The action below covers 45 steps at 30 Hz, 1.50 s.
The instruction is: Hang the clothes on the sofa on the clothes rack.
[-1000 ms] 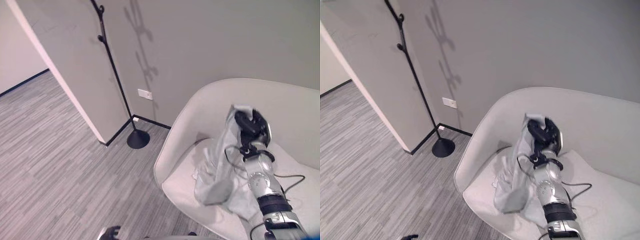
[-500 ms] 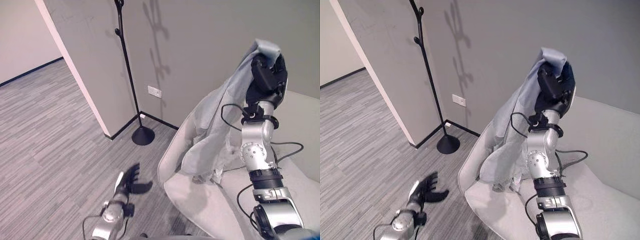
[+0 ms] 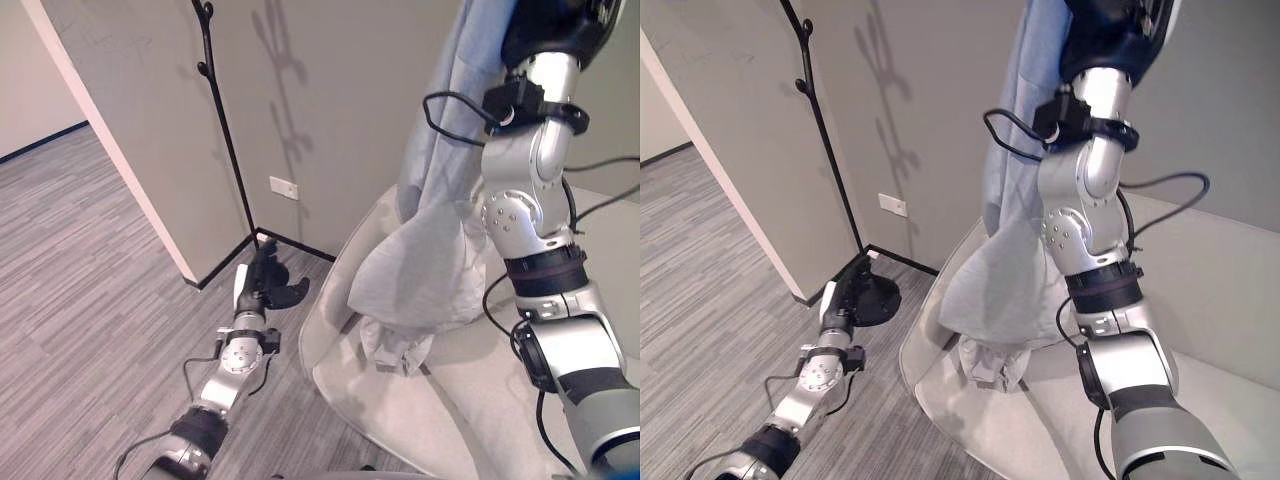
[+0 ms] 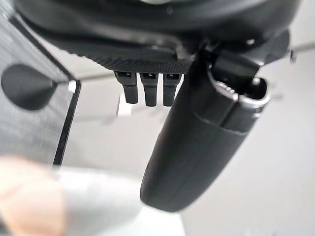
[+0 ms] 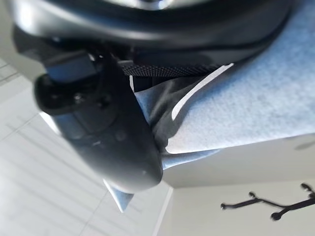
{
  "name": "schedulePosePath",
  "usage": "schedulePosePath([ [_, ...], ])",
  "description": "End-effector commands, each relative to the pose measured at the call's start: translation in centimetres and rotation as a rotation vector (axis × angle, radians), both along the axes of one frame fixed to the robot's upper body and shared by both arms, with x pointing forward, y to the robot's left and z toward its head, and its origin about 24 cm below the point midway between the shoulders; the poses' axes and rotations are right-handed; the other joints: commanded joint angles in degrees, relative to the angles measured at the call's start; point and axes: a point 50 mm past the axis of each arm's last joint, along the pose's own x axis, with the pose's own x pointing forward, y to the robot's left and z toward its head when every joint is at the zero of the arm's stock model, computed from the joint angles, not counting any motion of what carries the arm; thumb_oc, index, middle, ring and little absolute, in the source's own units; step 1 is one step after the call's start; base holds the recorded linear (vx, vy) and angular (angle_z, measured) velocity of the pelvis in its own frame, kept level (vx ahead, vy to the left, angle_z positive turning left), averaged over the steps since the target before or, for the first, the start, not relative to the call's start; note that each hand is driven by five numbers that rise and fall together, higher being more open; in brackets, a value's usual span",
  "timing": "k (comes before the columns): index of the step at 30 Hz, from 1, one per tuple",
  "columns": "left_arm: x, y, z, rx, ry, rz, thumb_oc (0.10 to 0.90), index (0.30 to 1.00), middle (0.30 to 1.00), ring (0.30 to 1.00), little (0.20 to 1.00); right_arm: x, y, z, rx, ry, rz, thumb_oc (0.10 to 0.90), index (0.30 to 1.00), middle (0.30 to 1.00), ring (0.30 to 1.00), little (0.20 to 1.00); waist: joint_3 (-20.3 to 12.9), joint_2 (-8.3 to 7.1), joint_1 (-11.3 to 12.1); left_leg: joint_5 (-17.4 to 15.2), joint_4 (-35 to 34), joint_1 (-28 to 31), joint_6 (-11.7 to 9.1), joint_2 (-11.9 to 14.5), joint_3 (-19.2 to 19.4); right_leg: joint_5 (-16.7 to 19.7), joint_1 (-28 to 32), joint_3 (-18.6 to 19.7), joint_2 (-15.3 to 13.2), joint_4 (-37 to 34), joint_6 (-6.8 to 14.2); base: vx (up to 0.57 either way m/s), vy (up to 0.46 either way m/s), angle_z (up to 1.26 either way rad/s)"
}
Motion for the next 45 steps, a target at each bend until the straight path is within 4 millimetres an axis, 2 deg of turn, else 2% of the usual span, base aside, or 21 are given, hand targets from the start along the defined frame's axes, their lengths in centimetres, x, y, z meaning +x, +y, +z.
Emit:
schedulePosePath([
  [1, 2.6, -2.9, 3.6, -0.043, -0.176, -0.105, 0.8, 0.9, 0.9, 0.9, 0.9, -2.6, 1.8, 6.1, 0.043, -0.246, 0.052, 0.4, 0.3, 0.3, 0.3, 0.3, -6.3, -5.73, -0.3, -3.7, 0.2, 1.8, -1.8, 1.2, 2.5, -7.9, 3.6, 3.2, -1.9, 0.6, 2.1, 0.0, -0.022, -0.15],
  [10, 3.3, -8.0, 4.8, -0.211, -0.135, -0.241, 0.8, 0.9, 0.9, 0.9, 0.9, -3.3, 5.2, 7.1, 0.038, -0.267, 0.148, 0.4, 0.3, 0.3, 0.3, 0.3, -6.4, -5.76, -2.0, -3.7, 0.2, 2.8, -1.7, 1.6, 3.8, -7.7, 3.5, 5.3, -1.3, 0.6, 1.9, 0.01, -0.029, -0.14],
  [11, 3.2, -9.9, 4.5, -0.191, -0.104, -0.295, 0.8, 0.9, 0.9, 0.9, 0.9, -3.6, 6.4, 6.8, 0.043, -0.266, 0.209, 0.4, 0.3, 0.3, 0.3, 0.3, -6.4, -5.66, -2.8, -3.8, 0.2, 3.0, -1.6, 1.6, 4.3, -7.4, 3.5, 6.2, -1.1, 0.6, 1.8, 0.02, -0.029, -0.13],
  [19, 5.1, -13.0, 5.3, -0.261, -0.006, -0.236, 0.8, 0.9, 0.9, 0.9, 0.9, -6.1, 10.1, 6.1, -0.023, -0.322, 0.364, 0.4, 0.3, 0.3, 0.3, 0.3, -6.0, -4.49, -6.2, -4.2, 0.2, 3.9, -1.3, 1.4, 6.9, -6.2, 2.7, 9.5, -0.8, 0.6, 1.9, 0.02, -0.031, -0.26],
  [20, 5.3, -13.2, 5.8, -0.299, -0.003, -0.224, 0.555, 0.533, 0.533, 0.533, 0.533, -6.6, 10.5, 6.1, -0.026, -0.334, 0.382, 0.4, 0.3, 0.3, 0.3, 0.3, -5.9, -4.24, -6.8, -4.1, 0.2, 4.1, -1.3, 1.4, 7.4, -6.0, 2.5, 10.2, -0.7, 0.6, 1.9, 0.01, -0.016, -0.32],
  [21, 5.6, -13.4, 6.1, -0.317, 0.0, -0.22, 0.555, 0.533, 0.533, 0.533, 0.533, -6.8, 10.8, 6.0, -0.033, -0.339, 0.392, 0.4, 0.3, 0.3, 0.3, 0.3, -6.0, -4.07, -7.2, -4.0, 0.2, 4.2, -1.4, 1.4, 7.7, -6.0, 2.4, 10.4, -0.7, 0.6, 1.9, 0.02, -0.03, -0.34],
  [22, 5.8, -13.4, 6.6, -0.369, -0.002, -0.206, 0.4, 0.3, 0.3, 0.3, 0.3, -7.1, 10.9, 6.1, -0.033, -0.352, 0.4, 0.4, 0.3, 0.3, 0.3, 0.3, -5.8, -3.87, -7.4, -3.9, 0.2, 4.4, -1.4, 1.4, 8.2, -5.9, 2.3, 11.0, -0.6, 0.6, 1.9, 0.03, -0.046, -0.3],
  [25, 5.4, -12.9, 7.8, -0.527, -0.052, -0.237, 0.4, 0.3, 0.3, 0.3, 0.3, -6.9, 10.2, 6.2, -0.057, -0.36, 0.345, 0.4, 0.3, 0.3, 0.3, 0.3, -5.7, -3.47, -7.1, -2.6, 0.2, 4.8, -1.5, 1.7, 8.6, -6.2, 2.4, 11.5, -0.4, 0.6, 1.7, 0.03, -0.043, -0.24],
  [27, 5.3, -12.9, 7.7, -0.526, -0.05, -0.237, 0.4, 0.3, 0.3, 0.3, 0.3, -6.9, 10.1, 6.2, -0.056, -0.359, 0.344, 0.4, 0.3, 0.3, 0.3, 0.3, -5.7, -3.54, -7.1, -2.6, 0.2, 4.8, -1.6, 1.7, 8.6, -6.2, 2.4, 11.5, -0.3, 0.6, 1.7, 0.02, -0.031, -0.1],
  [30, 3.1, -11.3, 7.1, -0.597, -0.069, -0.31, 0.4, 0.3, 0.3, 0.3, 0.3, -7.0, 7.5, 6.9, -0.043, -0.394, 0.234, 0.4, 0.3, 0.3, 0.3, 0.3, -5.2, -4.12, -5.1, -0.8, 0.2, 4.2, -1.5, 1.7, 7.4, -6.7, 2.5, 10.7, -0.2, 0.6, 1.1, 0.03, -0.064, 0.0],
  [32, 2.7, -10.9, 6.8, -0.615, -0.058, -0.315, 0.4, 0.3, 0.3, 0.3, 0.3, -7.0, 7.0, 6.9, -0.041, -0.399, 0.212, 0.4, 0.3, 0.3, 0.3, 0.3, -5.2, -4.23, -4.7, -0.8, 0.2, 4.2, -1.7, 1.8, 6.9, -7.0, 2.8, 10.4, -0.1, 0.6, 1.1, 0.05, -0.04, 0.09],
  [35, 1.8, -8.0, 6.5, -0.646, -0.079, -0.287, 0.4, 0.3, 0.3, 0.3, 0.3, -7.1, 5.0, 7.1, -0.036, -0.423, 0.134, 0.4, 0.3, 0.3, 0.3, 0.3, -4.4, -4.68, -3.1, -0.1, 0.2, 3.6, -1.6, 1.7, 5.5, -7.6, 3.1, 9.1, -0.1, 0.6, 1.0, 0.04, -0.024, 0.17],
  [36, 1.7, -8.0, 6.5, -0.645, -0.077, -0.286, 0.4, 0.3, 0.3, 0.3, 0.3, -7.0, 5.0, 7.1, -0.034, -0.422, 0.134, 0.4, 0.3, 0.3, 0.3, 0.3, -4.5, -4.78, -3.1, -0.1, 0.2, 3.6, -1.6, 1.7, 5.4, -7.6, 3.1, 9.1, -0.1, 0.6, 1.0, 0.05, -0.008, 0.17],
  [38, 1.0, -5.4, 6.3, -0.63, -0.108, -0.252, 0.4, 0.3, 0.3, 0.3, 0.3, -7.2, 4.1, 7.0, -0.039, -0.434, 0.102, 0.4, 0.3, 0.3, 0.3, 0.3, -4.1, -4.87, -2.4, -0.3, 0.2, 3.2, -1.3, 1.4, 5.0, -7.8, 2.9, 8.7, -0.3, 0.6, 1.2, 0.04, 0.024, 0.19],
  [39, -0.2, -2.3, 5.9, -0.591, -0.132, -0.203, 0.4, 0.3, 0.3, 0.3, 0.3, -7.5, 3.2, 6.5, -0.056, -0.447, 0.075, 0.4, 0.3, 0.3, 0.3, 0.3, -3.3, -4.75, -1.3, -0.2, 0.2, 2.6, -0.8, 0.8, 5.0, -8.0, 2.5, 8.1, -0.8, 0.6, 1.4, 0.03, 0.068, 0.17],
  [40, -0.9, -0.9, 5.7, -0.575, -0.14, -0.172, 0.4, 0.3, 0.3, 0.3, 0.3, -7.5, 2.7, 6.0, -0.066, -0.446, 0.065, 0.4, 0.3, 0.3, 0.3, 0.3, -2.9, -4.67, -0.7, -0.2, 0.2, 2.4, -0.5, 0.4, 4.8, -8.0, 2.4, 7.9, -1.1, 0.6, 1.5, 0.03, 0.063, 0.11],
  [41, -1.0, -0.8, 5.7, -0.574, -0.137, -0.171, 0.4, 0.3, 0.3, 0.3, 0.3, -7.5, 2.7, 6.0, -0.065, -0.444, 0.065, 0.4, 0.3, 0.3, 0.3, 0.3, -3.0, -4.65, -0.8, -0.4, 0.2, 2.5, -0.5, 0.5, 4.7, -8.1, 2.5, 7.9, -1.0, 0.6, 1.6, 0.01, 0.062, 0.1],
  [42, -1.6, 0.5, 5.3, -0.561, -0.136, -0.141, 0.4, 0.3, 0.3, 0.3, 0.3, -7.5, 2.2, 5.3, -0.078, -0.436, 0.054, 0.4, 0.3, 0.3, 0.3, 0.3, -2.4, -4.64, -0.1, -1.1, 1.2, 1.5, -0.1, 0.0, 4.2, -8.0, 2.2, 7.7, -1.5, 0.6, 1.7, -0.04, 0.126, 0.13],
  [43, -2.9, 3.7, 5.3, -0.525, -0.166, -0.056, 0.4, 0.3, 0.3, 0.3, 0.3, -7.3, 0.7, 3.8, -0.106, -0.405, 0.013, 0.4, 0.3, 0.3, 0.3, 0.3, -0.8, -4.5, 0.9, -3.3, 5.1, -1.5, 0.3, -0.6, 3.4, -7.6, 1.7, 7.0, -2.5, 0.6, 2.0, -0.06, 0.194, 0.21],
  [44, -3.9, 5.5, 5.3, -0.489, -0.182, 0.002, 0.4, 0.3, 0.3, 0.3, 0.3, -6.9, 0.1, 2.6, -0.115, -0.371, 0.009, 0.4, 0.3, 0.3, 0.3, 0.3, -0.4, -4.38, 1.4, -4.8, 7.6, -3.0, 0.4, -0.8, 2.5, -7.4, 1.4, 6.8, -2.8, 0.6, 2.2, -0.05, 0.163, 0.25],
  [45, -3.9, 5.5, 5.3, -0.488, -0.182, 0.002, 0.4, 0.3, 0.3, 0.3, 0.3, -6.9, 0.1, 2.6, -0.114, -0.371, 0.008, 0.4, 0.3, 0.3, 0.3, 0.3, -0.6, -4.59, 1.4, -4.5, 7.4, -3.2, 0.5, -1.0, 2.4, -7.3, 1.2, 6.8, -3.0, 0.6, 2.2, -0.03, 0.137, 0.24],
])
